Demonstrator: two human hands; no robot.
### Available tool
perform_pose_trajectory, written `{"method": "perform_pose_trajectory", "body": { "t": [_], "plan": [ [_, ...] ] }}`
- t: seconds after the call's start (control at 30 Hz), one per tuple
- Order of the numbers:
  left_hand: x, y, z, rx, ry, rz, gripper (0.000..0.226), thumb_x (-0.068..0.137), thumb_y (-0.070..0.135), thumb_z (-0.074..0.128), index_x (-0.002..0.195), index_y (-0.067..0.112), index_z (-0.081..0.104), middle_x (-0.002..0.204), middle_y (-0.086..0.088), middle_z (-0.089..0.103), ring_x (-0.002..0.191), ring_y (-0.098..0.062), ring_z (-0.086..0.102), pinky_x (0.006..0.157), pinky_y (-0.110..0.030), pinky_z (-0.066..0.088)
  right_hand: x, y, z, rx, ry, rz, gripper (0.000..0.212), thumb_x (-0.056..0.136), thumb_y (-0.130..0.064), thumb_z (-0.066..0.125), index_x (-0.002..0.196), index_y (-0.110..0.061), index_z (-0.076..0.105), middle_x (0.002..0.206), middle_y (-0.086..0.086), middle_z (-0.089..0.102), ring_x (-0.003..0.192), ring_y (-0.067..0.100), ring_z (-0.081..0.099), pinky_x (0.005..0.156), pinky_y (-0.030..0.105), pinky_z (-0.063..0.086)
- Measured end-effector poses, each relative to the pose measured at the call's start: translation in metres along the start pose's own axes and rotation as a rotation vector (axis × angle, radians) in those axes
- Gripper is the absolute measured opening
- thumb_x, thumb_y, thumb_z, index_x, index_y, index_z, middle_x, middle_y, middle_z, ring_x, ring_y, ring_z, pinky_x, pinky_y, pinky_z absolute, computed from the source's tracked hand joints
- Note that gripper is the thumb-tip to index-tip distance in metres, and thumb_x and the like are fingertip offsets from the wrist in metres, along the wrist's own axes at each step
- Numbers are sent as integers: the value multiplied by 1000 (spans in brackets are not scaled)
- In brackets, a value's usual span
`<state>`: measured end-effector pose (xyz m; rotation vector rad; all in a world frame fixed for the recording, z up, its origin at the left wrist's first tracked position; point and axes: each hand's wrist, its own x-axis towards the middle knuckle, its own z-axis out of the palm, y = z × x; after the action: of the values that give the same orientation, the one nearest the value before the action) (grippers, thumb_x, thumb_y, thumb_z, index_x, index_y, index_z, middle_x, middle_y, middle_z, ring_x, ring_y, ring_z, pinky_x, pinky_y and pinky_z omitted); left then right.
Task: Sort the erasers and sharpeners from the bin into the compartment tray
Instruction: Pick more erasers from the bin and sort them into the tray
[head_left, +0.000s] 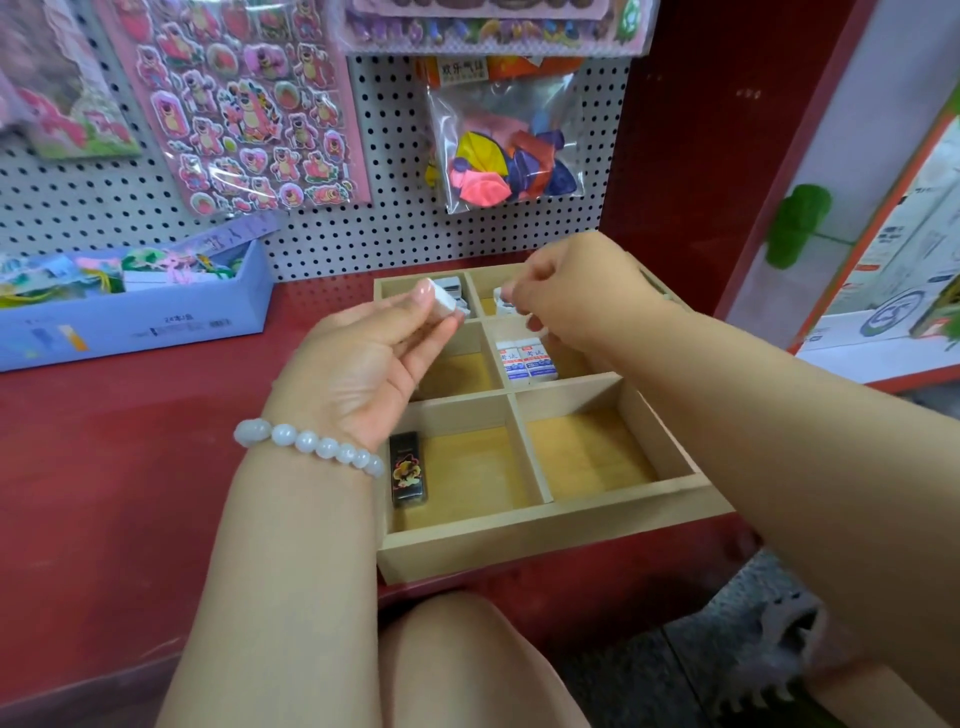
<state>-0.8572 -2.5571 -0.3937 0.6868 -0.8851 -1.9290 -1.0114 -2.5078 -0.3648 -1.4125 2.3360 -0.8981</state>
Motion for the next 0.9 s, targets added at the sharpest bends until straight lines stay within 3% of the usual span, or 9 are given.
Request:
{"method": "perform_pose_trajectory", "body": {
  "t": [0.07, 0.1, 0.2, 0.4, 0.47, 0.53, 0.63, 0.77, 0.9],
  "plan": [
    [-1, -2, 3, 61, 24, 32, 7, 88, -1, 58, 91, -8, 59, 79, -16, 73, 79, -25, 73, 62, -22, 57, -13, -6, -4, 522, -132, -14, 9, 89, -9, 61, 92, -9, 69, 86, 13, 67, 68, 18, 62, 55, 27, 54],
    [-2, -2, 5, 103, 21, 34, 9, 92, 1, 54, 92, -6, 59, 74, -13, 73, 73, -22, 73, 57, -20, 56, -16, -8, -5, 628, -183, -62, 14, 86, -3, 62, 97, -9, 68, 86, 12, 66, 68, 16, 61, 53, 24, 52],
    [-3, -2, 5, 268, 6, 27, 20, 99, 14, 46, 97, 1, 60, 67, -9, 72, 58, -13, 70, 42, -16, 50, -18, -6, -2, 594, -202, -182, 35, 81, 7, 64, 111, -10, 63, 87, 7, 63, 72, 14, 61, 61, 23, 56],
    [-3, -1, 3, 350, -32, 3, 26, 101, 23, 40, 100, 9, 62, 75, -6, 75, 59, -11, 70, 37, -15, 42, -14, -5, 7, 771, -122, -68, 28, 83, -3, 68, 110, -9, 62, 83, 4, 63, 78, 16, 63, 69, 24, 56],
    [-4, -1, 4, 355, -24, -2, 25, 101, 24, 42, 101, 8, 61, 74, -4, 75, 59, -11, 69, 37, -15, 41, -15, -8, 9, 647, -70, -85, 37, 79, -9, 74, 113, -12, 62, 87, 1, 62, 77, 12, 62, 72, 24, 57],
    [-4, -1, 3, 353, -7, 6, 21, 99, 22, 45, 100, 7, 60, 69, -1, 73, 61, -14, 70, 36, -16, 41, -18, -13, 12, 367, -3, -173, 43, 73, -20, 80, 113, -18, 63, 85, -9, 61, 77, 6, 59, 77, 23, 53],
    [-1, -2, 2, 364, 10, 10, 17, 98, 19, 49, 99, 5, 57, 62, -2, 67, 67, -21, 71, 38, -18, 43, -20, -20, 17, 94, 39, -260, 48, 70, -33, 81, 115, -26, 64, 80, -17, 54, 81, 1, 55, 70, 16, 43],
    [-1, 2, -2, 433, 41, -13, 31, 100, 30, 40, 90, 7, 59, 79, -7, 72, 66, -16, 71, 40, -18, 45, -12, -19, 15, 125, 31, -250, 36, 71, -31, 80, 104, -25, 68, 69, -18, 52, 65, -2, 51, 59, 10, 39],
    [10, 11, -17, 464, 330, 96, 34, 99, 37, 39, 82, 15, 59, 90, -3, 69, 69, -11, 59, 47, -20, 43, -4, -13, 13, 60, -69, -219, 35, 70, -30, 82, 102, -22, 71, 70, -16, 54, 63, 0, 50, 62, 16, 43]
  ]
}}
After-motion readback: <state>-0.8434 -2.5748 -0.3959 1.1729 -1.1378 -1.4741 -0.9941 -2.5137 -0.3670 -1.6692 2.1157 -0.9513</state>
